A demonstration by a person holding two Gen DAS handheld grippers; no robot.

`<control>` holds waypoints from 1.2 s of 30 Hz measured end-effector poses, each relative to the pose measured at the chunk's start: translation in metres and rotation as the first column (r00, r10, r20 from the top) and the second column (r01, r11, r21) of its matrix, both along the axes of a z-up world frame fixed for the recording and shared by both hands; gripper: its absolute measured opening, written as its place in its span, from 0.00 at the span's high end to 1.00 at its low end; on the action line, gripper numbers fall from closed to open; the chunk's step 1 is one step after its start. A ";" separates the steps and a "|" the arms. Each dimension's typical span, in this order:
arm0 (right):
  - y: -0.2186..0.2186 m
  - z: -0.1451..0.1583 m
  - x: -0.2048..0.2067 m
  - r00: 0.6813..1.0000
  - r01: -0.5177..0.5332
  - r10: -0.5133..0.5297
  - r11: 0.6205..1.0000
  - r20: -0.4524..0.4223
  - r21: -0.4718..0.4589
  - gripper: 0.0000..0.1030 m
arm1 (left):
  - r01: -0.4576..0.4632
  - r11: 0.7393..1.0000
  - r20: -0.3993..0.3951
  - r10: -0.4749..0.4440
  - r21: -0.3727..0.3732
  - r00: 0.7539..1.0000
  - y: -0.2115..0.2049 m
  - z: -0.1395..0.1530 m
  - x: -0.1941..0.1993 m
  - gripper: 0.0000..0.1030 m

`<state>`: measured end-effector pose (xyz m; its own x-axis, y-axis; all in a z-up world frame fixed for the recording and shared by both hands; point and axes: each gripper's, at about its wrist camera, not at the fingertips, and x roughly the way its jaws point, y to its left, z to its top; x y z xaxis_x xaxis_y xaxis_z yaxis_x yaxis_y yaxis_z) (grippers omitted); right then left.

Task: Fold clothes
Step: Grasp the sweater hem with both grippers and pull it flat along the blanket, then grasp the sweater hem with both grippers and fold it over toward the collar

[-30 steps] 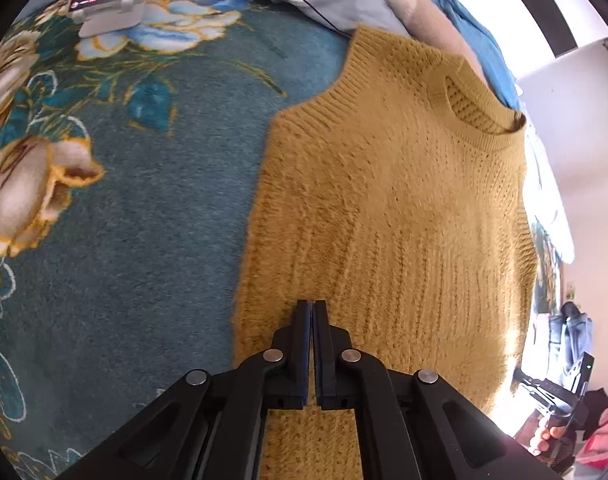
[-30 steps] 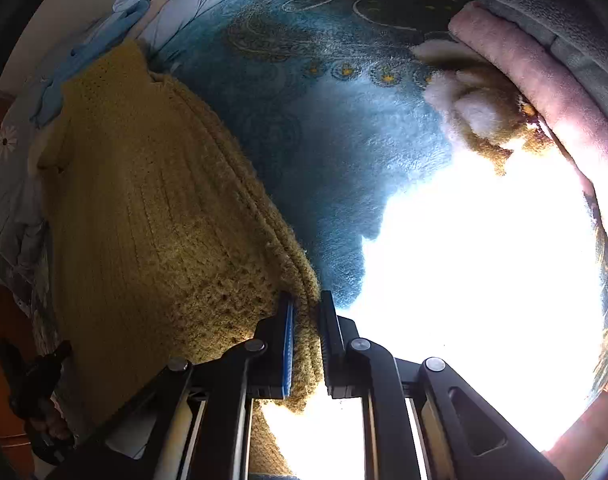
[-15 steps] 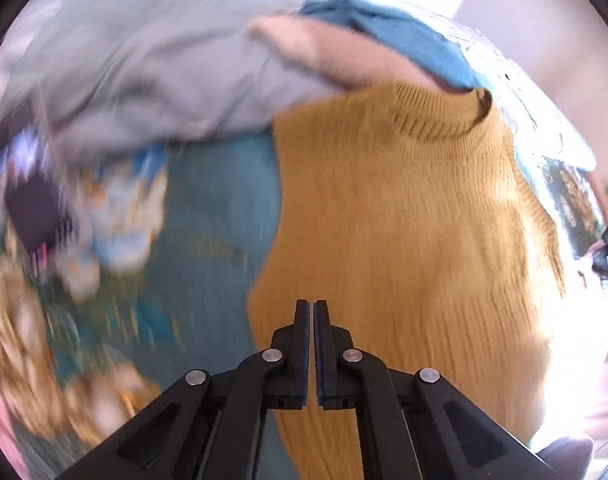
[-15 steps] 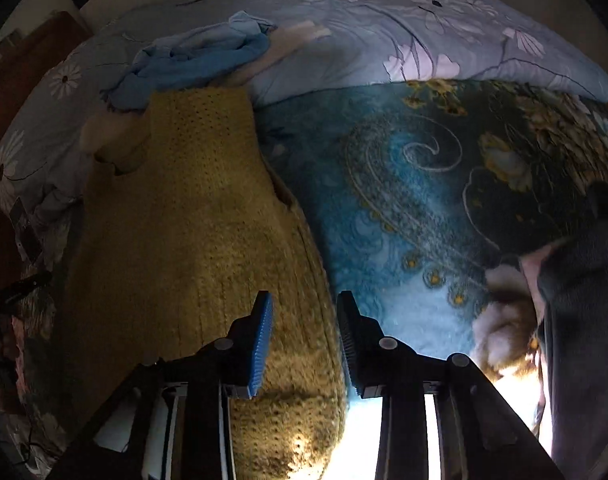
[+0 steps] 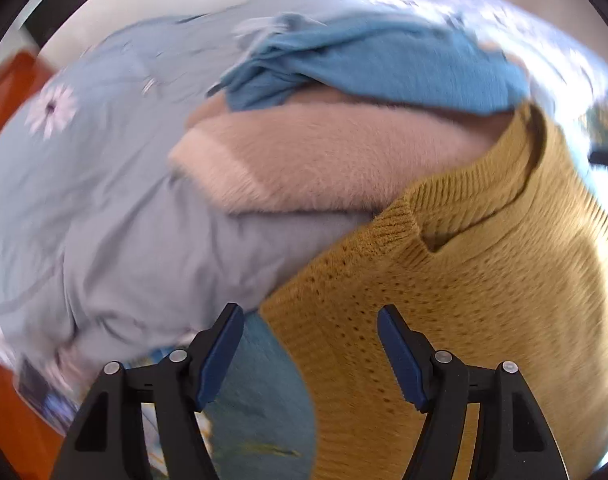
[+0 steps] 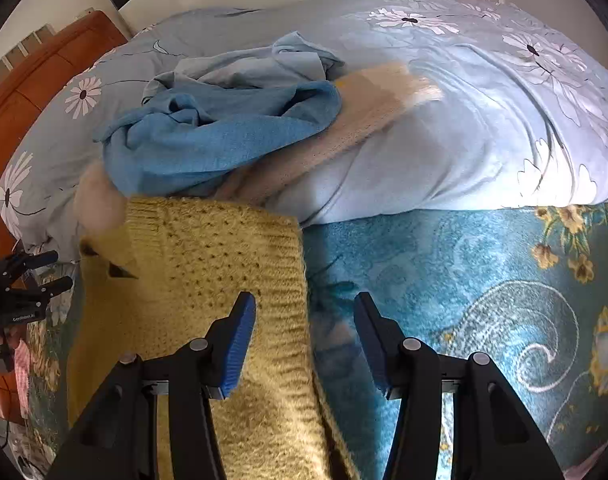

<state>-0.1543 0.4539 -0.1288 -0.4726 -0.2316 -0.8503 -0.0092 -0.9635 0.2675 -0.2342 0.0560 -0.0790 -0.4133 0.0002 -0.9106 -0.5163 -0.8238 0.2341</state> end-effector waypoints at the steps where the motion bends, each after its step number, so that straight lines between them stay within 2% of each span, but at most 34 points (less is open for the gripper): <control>1: -0.002 -0.004 -0.006 1.000 -0.013 0.013 1.000 -0.004 0.002 0.49 | 0.020 1.000 -0.006 -0.020 -0.021 1.000 0.003 -0.003 -0.002 0.29; 5: -0.008 -0.012 -0.025 0.998 -0.061 0.061 0.998 -0.010 -0.013 0.49 | 0.061 0.996 -0.012 -0.062 -0.062 0.998 0.007 -0.014 -0.013 0.30; 10: -0.007 -0.019 -0.038 0.997 -0.077 0.076 0.995 -0.014 -0.071 0.49 | 0.056 0.997 0.022 -0.055 -0.061 0.998 0.011 -0.024 -0.026 0.70; 12: -0.006 -0.021 -0.039 0.997 -0.073 0.072 0.992 -0.010 -0.099 0.51 | 0.068 0.996 0.035 -0.066 -0.064 0.997 0.014 -0.029 -0.028 0.78; 13: -0.005 -0.022 -0.039 0.998 -0.068 0.068 0.991 -0.006 -0.116 0.59 | 0.071 0.995 0.038 -0.069 -0.066 0.997 0.016 -0.031 -0.028 0.86; 14: -0.004 -0.023 -0.038 0.998 -0.062 0.062 0.989 -0.002 -0.131 0.69 | 0.072 0.995 0.039 -0.070 -0.068 0.997 0.017 -0.032 -0.028 0.89; 15: -0.003 -0.022 -0.037 0.999 -0.051 0.052 0.989 0.001 -0.136 0.74 | 0.071 0.995 0.041 -0.068 -0.063 0.997 0.017 -0.033 -0.028 0.90; 16: -0.003 -0.020 -0.035 0.999 -0.043 0.045 0.989 0.010 -0.143 0.86 | 0.066 0.996 0.038 -0.064 -0.058 0.997 0.016 -0.033 -0.028 0.92; 17: -0.002 -0.018 -0.034 0.999 -0.036 0.038 0.987 0.009 -0.158 0.94 | 0.061 0.997 0.033 -0.059 -0.053 0.998 0.015 -0.032 -0.027 0.92; 20: 0.003 -0.005 -0.023 1.000 -0.019 0.017 0.982 -0.014 -0.186 0.96 | 0.040 0.999 0.006 -0.040 -0.023 0.999 0.007 -0.022 -0.023 0.93; 24: 0.010 0.017 -0.001 0.999 0.004 -0.015 0.978 -0.052 -0.210 0.96 | 0.008 0.998 -0.034 -0.006 0.055 0.999 -0.008 0.001 -0.014 0.93; 27: 0.006 0.035 0.020 0.996 0.001 -0.017 0.981 -0.082 -0.196 0.96 | 0.007 0.994 -0.069 0.001 0.113 0.998 -0.019 0.022 0.000 0.93; 33: -0.004 0.067 0.064 0.991 0.001 -0.023 0.986 -0.128 -0.169 0.96 | 0.020 0.974 -0.126 0.008 0.226 0.992 -0.026 0.060 0.057 0.93; 36: -0.011 0.078 0.090 0.989 0.005 -0.027 0.988 -0.143 -0.152 0.96 | 0.031 0.965 -0.139 0.006 0.259 0.990 -0.033 0.073 0.089 0.93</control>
<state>-0.0644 0.4430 -0.0506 -0.5923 -0.3433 -0.7289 0.0253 -0.9122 0.4090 -0.1451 0.0230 -0.0057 -0.5327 0.2350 -0.8130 -0.5046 -0.8594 0.0822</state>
